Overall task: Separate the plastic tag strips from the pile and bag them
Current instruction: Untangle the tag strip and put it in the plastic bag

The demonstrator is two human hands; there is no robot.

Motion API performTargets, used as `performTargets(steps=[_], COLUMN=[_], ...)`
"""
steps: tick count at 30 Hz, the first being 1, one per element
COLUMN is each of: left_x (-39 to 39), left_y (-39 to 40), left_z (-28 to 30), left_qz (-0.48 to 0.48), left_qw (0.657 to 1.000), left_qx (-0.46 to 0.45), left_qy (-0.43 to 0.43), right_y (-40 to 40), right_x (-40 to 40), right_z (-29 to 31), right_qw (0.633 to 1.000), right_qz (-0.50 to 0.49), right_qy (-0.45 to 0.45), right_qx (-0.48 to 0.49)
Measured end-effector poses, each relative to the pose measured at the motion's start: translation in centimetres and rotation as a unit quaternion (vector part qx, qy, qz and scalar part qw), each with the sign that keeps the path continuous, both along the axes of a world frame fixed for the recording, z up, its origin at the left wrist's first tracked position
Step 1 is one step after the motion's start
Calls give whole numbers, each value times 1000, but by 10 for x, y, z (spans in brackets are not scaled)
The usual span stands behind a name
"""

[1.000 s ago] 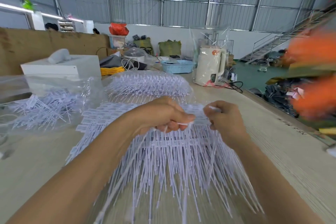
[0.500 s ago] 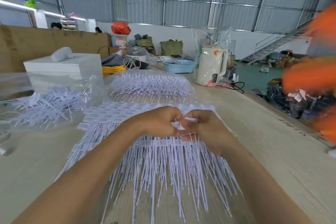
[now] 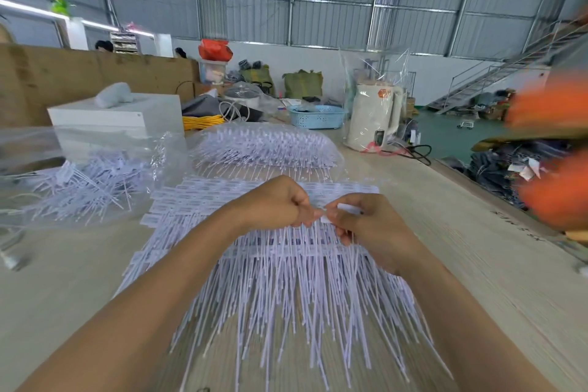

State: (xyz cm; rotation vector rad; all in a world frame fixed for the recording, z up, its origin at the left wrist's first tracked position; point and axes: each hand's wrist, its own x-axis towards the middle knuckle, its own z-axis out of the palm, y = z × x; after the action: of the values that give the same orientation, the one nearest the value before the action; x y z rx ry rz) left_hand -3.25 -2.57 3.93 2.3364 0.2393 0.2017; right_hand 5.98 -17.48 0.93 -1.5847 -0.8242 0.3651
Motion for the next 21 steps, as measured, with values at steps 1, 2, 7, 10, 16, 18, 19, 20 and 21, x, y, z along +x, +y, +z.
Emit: performTargets(steps=[1,2,7,10,16,18,19,20,21], left_x=[1,1,1,-2,-12,-14,-15,-15,-15], left_y=[-1,-2,-4,-1,4,5,6,7,7], left_z=[0,0,5,8,20,24,25,25,24], left_qz=[6,12,51,56,-52,-62,-57,-51,-45], left_qw=[1000,1000,995,987,949,957,963,970,977], left_qx=[-8,-18,-82,-143,-284,-258,-240,-220,-195], left_qy=[-3,-4,15,44,129,117,104,89,76], right_y=[0,1,7,9,4,-5,-9,-12,-14], right_x=[-1,-2,-10,-15,-2,10,14,17,19], right_z=[0,1,-1,-2,-3,0,2,5,8], right_qw=[1000,999,987,972,930,972,987,991,985], right_qz=[-5,-13,-68,-82,-122,-127,-115,-94,-67], right_qy=[-13,-30,-144,-219,-347,-194,-93,5,88], right_qx=[-2,-6,-26,-6,6,33,62,97,130])
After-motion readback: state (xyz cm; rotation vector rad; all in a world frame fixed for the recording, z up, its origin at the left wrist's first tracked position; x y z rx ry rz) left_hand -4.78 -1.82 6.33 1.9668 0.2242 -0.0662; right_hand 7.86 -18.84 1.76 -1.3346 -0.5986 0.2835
